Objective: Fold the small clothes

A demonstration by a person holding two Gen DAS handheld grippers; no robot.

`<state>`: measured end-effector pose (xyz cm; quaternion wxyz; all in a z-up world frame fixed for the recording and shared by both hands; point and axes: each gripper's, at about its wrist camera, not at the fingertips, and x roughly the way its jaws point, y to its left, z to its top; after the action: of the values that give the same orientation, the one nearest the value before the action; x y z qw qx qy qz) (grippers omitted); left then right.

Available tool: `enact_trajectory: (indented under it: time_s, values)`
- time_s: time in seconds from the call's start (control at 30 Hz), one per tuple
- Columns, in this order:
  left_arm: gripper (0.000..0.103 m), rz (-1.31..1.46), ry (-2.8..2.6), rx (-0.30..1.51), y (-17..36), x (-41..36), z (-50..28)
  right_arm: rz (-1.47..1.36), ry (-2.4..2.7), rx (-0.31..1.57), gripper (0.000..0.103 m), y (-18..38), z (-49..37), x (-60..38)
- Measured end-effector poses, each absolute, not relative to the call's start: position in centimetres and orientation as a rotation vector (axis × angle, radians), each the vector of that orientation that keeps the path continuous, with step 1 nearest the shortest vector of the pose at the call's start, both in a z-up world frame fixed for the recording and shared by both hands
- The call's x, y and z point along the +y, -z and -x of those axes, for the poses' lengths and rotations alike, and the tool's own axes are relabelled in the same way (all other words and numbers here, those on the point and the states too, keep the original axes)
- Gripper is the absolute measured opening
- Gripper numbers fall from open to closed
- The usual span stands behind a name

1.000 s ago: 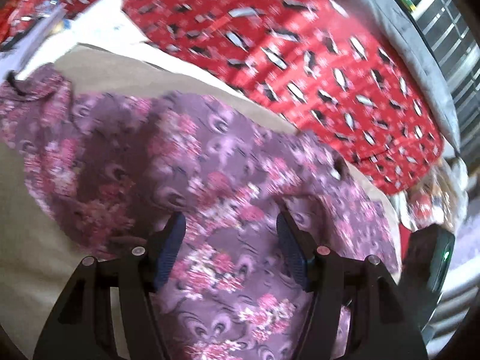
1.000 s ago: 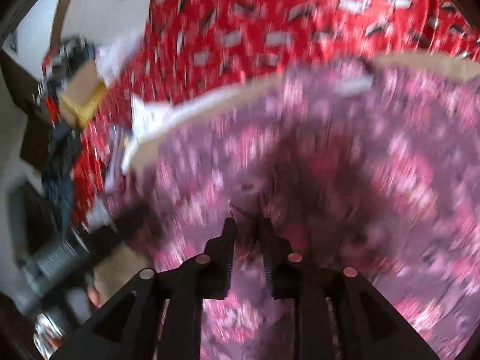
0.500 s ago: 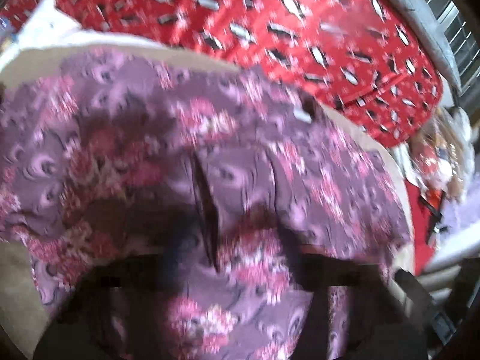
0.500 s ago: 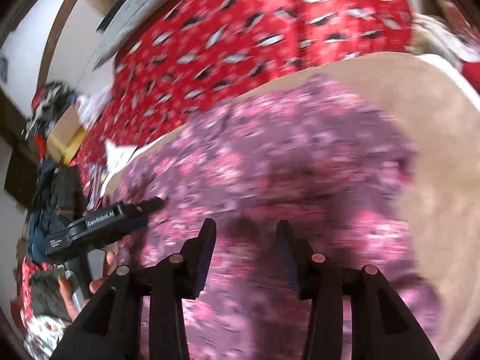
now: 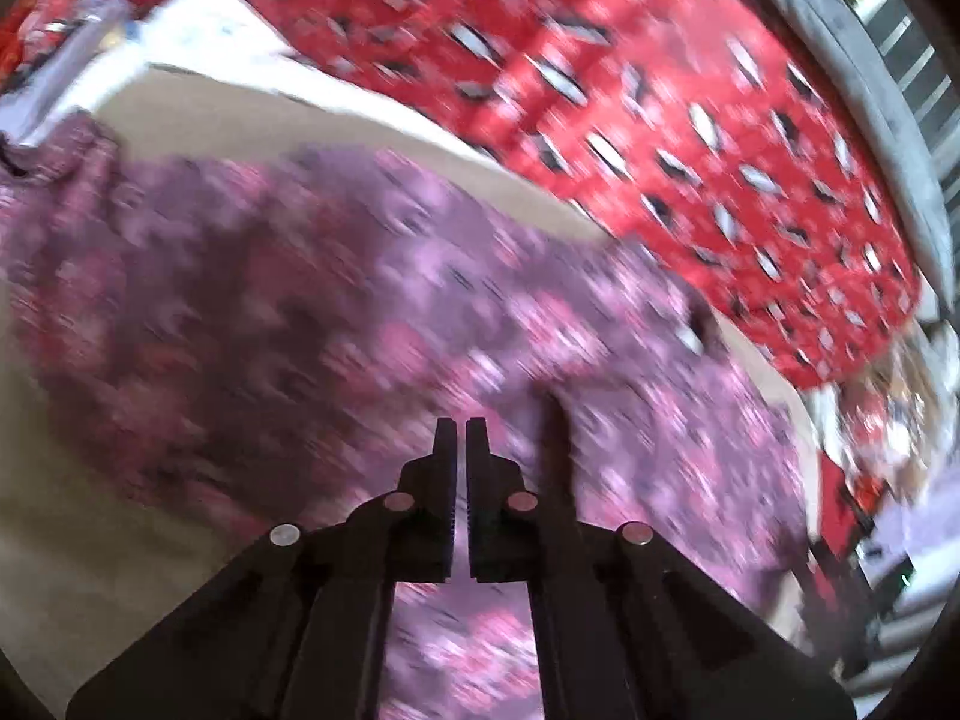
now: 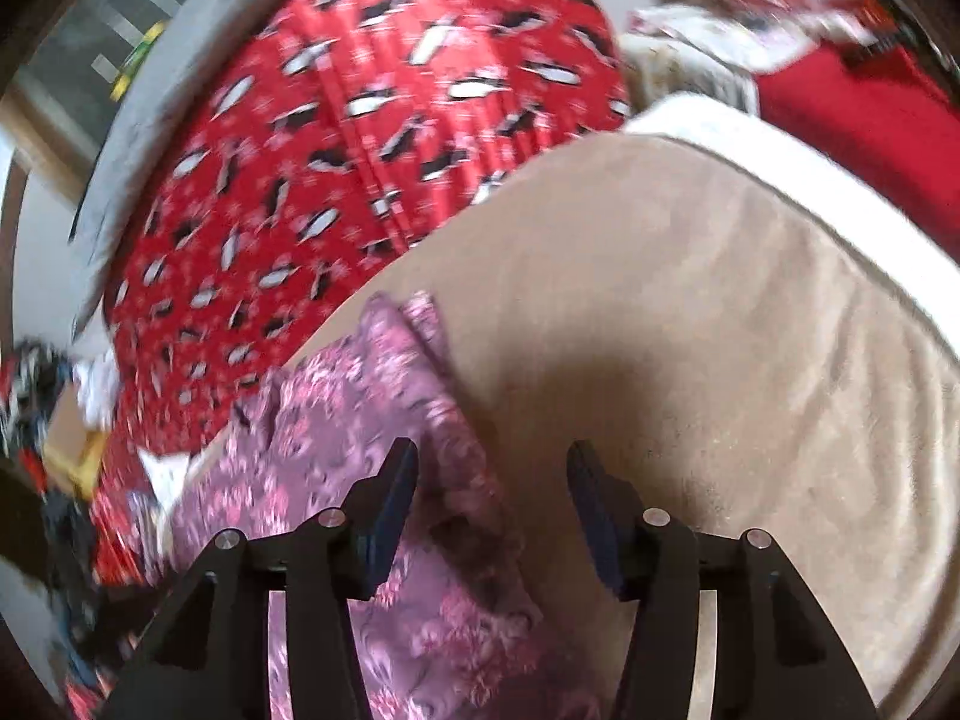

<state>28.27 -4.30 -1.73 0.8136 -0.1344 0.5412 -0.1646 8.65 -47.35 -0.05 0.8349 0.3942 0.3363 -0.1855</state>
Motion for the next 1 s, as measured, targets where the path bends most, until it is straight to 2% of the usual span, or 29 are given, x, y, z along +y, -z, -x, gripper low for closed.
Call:
enact_trajectory:
  time_s: [0.03,0.07,0.13,0.17,0.2,0.33,0.43,0.47,0.5,0.53,0.57,0.8,1.0]
  values:
    - [0.002,0.271,0.378,1.178,1.7,-5.6,-27.7,-0.862,0.392,0.698,0.054,0.3,-8.4,-47.4]
    - [0.01,0.266,0.414,1.215,1.7,-7.0,-26.6,-0.876,0.39,0.691,0.054,0.5,-8.2,-47.3]
    - [0.038,0.296,0.463,1.265,2.0,-8.5,-24.9,-0.861,0.389,0.701,0.054,0.8,-8.1,-46.8]
    - [0.062,0.306,0.474,1.291,2.2,-9.3,-24.1,-0.853,0.388,0.705,0.054,0.9,-8.0,-46.4]
    - [0.066,0.324,0.468,1.313,2.5,-9.9,-23.5,-0.851,0.385,0.706,0.055,1.0,-8.0,-46.2]
    - [0.066,0.402,0.458,1.364,4.1,-11.1,-24.4,-0.838,0.348,0.725,0.055,1.0,-7.7,-45.0]
    - [0.065,0.438,0.448,1.304,4.4,-10.9,-25.4,-0.799,0.33,0.739,0.055,0.5,-7.6,-44.3]
    - [0.055,0.444,0.441,1.273,4.2,-10.6,-25.5,-0.785,0.326,0.743,0.055,0.2,-7.5,-44.2]
    - [0.021,0.436,0.424,1.223,3.8,-10.4,-25.5,-0.775,0.323,0.742,0.055,-0.2,-7.3,-44.1]
    - [0.008,0.412,0.413,1.199,3.7,-9.8,-25.7,-0.763,0.321,0.739,0.055,-0.5,-7.2,-44.1]
    - [0.005,0.38,0.403,1.18,3.3,-9.8,-25.9,-0.751,0.321,0.734,0.055,-0.9,-7.0,-44.1]
    - [0.005,0.295,0.167,1.061,0.0,-6.4,-25.8,-0.76,0.371,0.684,0.055,-1.9,-6.7,-45.9]
    - [0.005,0.321,0.11,1.142,1.8,-4.0,-26.9,-0.807,0.334,0.753,0.056,0.6,-10.0,-45.9]
